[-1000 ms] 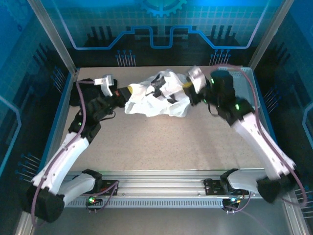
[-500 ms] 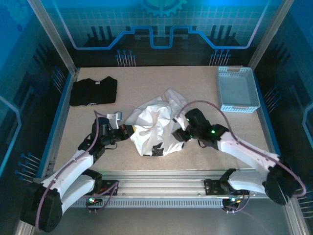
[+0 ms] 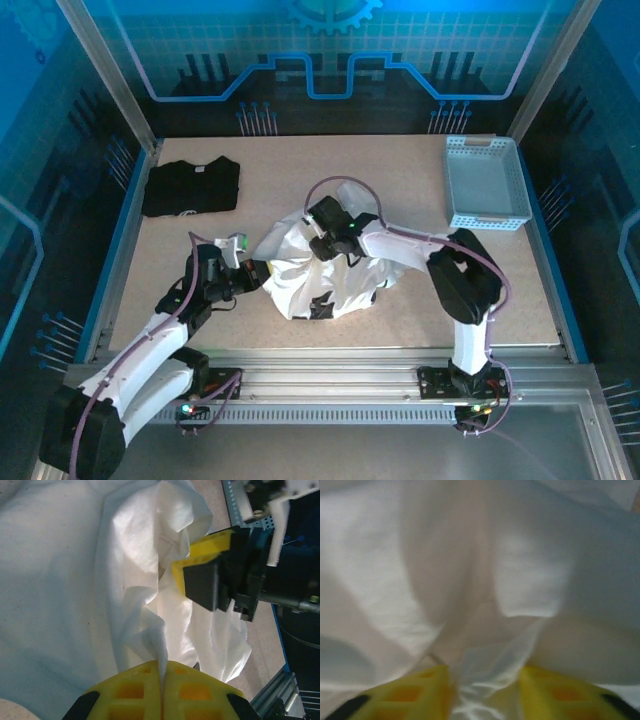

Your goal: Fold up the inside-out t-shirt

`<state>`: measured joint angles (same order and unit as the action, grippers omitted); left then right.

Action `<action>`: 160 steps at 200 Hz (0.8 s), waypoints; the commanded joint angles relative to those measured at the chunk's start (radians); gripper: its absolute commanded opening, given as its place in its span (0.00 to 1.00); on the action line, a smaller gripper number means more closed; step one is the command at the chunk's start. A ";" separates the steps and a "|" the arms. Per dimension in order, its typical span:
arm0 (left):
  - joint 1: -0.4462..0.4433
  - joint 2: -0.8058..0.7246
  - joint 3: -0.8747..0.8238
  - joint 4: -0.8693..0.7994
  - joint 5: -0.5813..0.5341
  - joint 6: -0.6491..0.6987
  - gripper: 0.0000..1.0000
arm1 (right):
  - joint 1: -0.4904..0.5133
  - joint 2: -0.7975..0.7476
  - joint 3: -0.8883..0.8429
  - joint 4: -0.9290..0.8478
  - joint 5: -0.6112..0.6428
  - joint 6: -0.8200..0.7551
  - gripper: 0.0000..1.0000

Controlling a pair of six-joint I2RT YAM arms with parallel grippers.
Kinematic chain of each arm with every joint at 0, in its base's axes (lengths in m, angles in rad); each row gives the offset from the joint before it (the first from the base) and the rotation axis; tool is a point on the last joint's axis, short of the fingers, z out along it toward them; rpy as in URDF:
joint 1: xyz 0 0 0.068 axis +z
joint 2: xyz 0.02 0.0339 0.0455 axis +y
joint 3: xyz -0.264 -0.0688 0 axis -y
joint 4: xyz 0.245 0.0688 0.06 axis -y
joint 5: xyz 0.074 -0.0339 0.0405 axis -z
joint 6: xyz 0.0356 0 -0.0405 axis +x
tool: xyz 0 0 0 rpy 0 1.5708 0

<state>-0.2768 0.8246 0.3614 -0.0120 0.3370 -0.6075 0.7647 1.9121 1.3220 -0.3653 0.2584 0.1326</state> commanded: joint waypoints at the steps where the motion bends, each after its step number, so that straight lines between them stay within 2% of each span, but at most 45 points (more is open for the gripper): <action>1: 0.002 -0.015 -0.010 -0.097 -0.082 -0.001 0.00 | -0.005 -0.071 -0.013 -0.025 0.059 0.006 0.12; 20: 0.001 -0.001 -0.009 -0.186 -0.154 -0.003 0.02 | -0.014 -0.213 -0.125 0.051 -0.092 -0.033 0.01; 40: -0.030 0.022 0.010 -0.246 -0.221 0.039 0.14 | -0.031 -0.332 -0.234 0.135 -0.292 -0.035 0.00; 61: -0.161 -0.026 0.041 -0.286 -0.416 0.088 0.37 | -0.054 -0.397 -0.305 0.183 -0.440 -0.016 0.00; 73: -0.237 -0.071 0.060 -0.289 -0.534 0.115 0.51 | -0.066 -0.418 -0.326 0.191 -0.477 -0.011 0.00; 86: -0.284 -0.091 0.080 -0.268 -0.590 0.157 0.63 | -0.075 -0.442 -0.350 0.200 -0.506 -0.016 0.00; 109: -0.308 0.014 0.138 -0.204 -0.555 0.236 0.68 | -0.104 -0.477 -0.374 0.201 -0.535 -0.011 0.00; 140: -0.323 0.308 0.275 -0.126 -0.418 0.327 0.69 | -0.131 -0.501 -0.394 0.200 -0.548 0.000 0.00; 160: -0.325 0.464 0.343 -0.079 -0.374 0.342 0.70 | -0.141 -0.508 -0.400 0.190 -0.535 0.007 0.00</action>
<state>-0.5938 1.1564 0.6319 -0.1677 -0.1108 -0.3462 0.6376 1.4357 0.9348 -0.1928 -0.2428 0.1207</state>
